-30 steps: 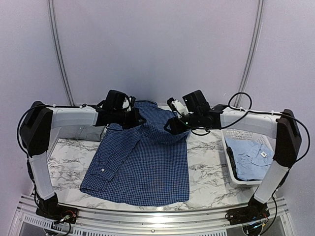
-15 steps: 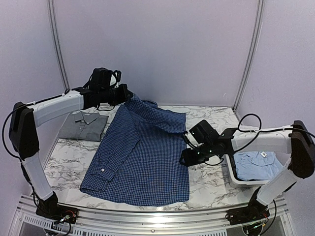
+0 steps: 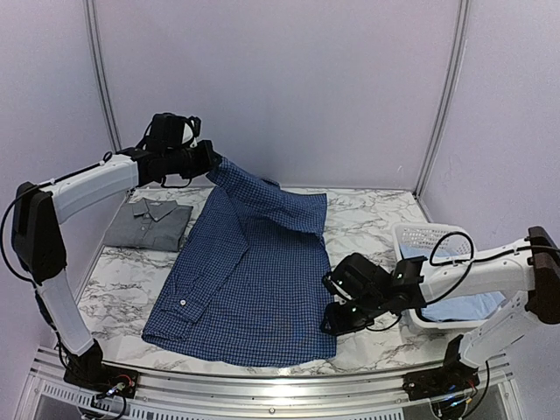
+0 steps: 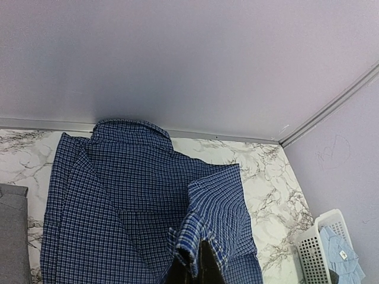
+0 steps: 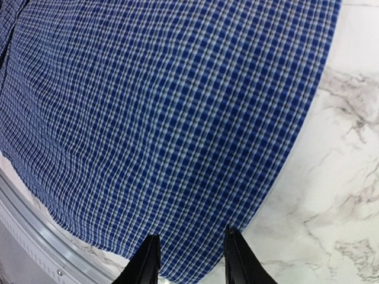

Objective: Fold and stack the long sleeve shirts
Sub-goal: Pick up the corner of the shirt from the center of the board.

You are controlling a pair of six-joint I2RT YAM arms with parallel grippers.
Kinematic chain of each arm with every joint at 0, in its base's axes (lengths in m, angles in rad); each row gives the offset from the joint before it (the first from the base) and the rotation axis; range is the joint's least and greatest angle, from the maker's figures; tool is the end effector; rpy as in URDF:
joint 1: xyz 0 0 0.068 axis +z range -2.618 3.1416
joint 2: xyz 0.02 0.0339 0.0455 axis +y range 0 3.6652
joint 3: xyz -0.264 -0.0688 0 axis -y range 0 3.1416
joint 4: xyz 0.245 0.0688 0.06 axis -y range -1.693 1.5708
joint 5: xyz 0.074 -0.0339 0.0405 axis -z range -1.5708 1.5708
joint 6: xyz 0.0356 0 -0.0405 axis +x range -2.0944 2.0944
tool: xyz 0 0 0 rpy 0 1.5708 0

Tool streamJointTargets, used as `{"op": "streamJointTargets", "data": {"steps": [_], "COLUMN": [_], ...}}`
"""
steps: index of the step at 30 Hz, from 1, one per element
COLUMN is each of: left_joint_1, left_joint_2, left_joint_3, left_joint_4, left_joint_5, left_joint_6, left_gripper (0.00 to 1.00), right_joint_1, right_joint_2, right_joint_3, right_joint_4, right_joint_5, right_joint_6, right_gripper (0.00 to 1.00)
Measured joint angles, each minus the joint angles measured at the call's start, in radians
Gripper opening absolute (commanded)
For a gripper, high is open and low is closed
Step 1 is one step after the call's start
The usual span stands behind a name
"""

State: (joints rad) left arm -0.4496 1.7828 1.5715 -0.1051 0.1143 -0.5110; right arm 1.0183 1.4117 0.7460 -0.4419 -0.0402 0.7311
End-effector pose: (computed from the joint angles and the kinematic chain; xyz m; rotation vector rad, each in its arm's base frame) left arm 0.3870 -0.1912 0.3448 0.0210 1.9580 -0.7545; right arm 0.1336 0.2194 0.1720 -0.4174 2.7930 0.5474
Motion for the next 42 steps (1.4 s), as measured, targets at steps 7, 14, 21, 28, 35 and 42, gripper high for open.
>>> {"op": "streamJointTargets", "data": {"steps": [7,14,21,28,35,42], "left_joint_1": [0.013,0.026,0.032,0.034,0.038,0.037], "left_joint_2": [-0.005,-0.006,-0.006,-0.005,0.028,0.087], "left_joint_3": [0.002,0.010,0.031,0.047,0.122,0.177], "left_joint_4": [-0.005,-0.006,-0.009,-0.013,-0.002,0.007], "left_joint_5": [0.003,0.018,0.020,0.021,0.054,0.080], "left_joint_6": [0.003,0.004,0.004,0.007,-0.014,-0.052], "left_gripper": [0.00,0.00,0.00,0.00,0.00,0.00], "right_joint_1": [0.101,0.138,0.172,0.173,0.123,0.049], "right_joint_2": [-0.032,-0.040,-0.005,-0.003,-0.033,-0.193], "right_joint_3": [-0.049,-0.066,-0.066,-0.066,-0.079,-0.154], "right_joint_4": [-0.031,-0.058,-0.062,-0.069,-0.105,-0.196], "right_joint_5": [-0.001,0.013,0.025,0.060,0.093,0.124], "right_joint_6": [0.129,0.219,0.261,0.284,0.282,0.271], "right_gripper": [0.28,0.23,0.16,0.00,0.00,0.00]}}
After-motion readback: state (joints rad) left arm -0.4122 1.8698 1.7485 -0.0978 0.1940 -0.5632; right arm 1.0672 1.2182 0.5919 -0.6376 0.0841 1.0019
